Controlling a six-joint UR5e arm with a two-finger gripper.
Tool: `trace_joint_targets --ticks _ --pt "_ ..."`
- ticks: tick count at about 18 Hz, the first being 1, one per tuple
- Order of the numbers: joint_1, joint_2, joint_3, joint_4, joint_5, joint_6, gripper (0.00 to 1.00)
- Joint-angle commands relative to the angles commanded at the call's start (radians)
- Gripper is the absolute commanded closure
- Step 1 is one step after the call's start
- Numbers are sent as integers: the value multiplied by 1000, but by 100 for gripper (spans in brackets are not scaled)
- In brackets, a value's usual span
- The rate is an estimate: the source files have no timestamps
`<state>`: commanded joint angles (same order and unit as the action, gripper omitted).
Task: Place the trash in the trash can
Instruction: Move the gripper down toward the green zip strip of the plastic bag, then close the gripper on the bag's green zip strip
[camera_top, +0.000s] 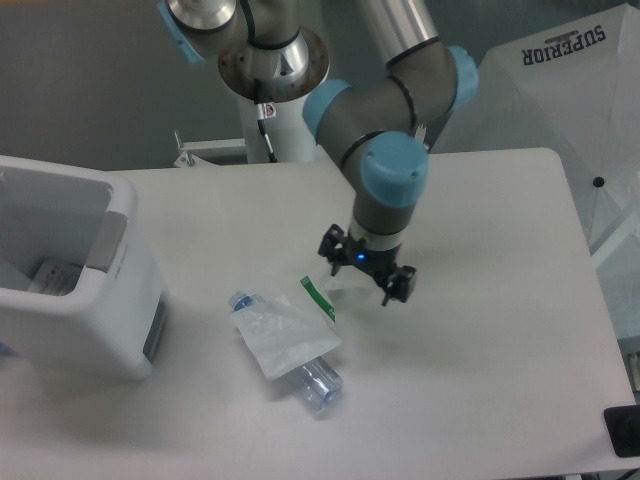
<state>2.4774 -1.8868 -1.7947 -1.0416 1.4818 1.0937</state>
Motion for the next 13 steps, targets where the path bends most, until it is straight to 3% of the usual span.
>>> trace_joint_targets --ticks 6,11,12,13 --pt "-31 0 -72 12 5 -11 0" --pt "-34 -17 -72 15 9 -18 0" --pt "-34 -18 -69 15 8 -20 10" --pt "-34 -20 -68 15 9 -20 37"
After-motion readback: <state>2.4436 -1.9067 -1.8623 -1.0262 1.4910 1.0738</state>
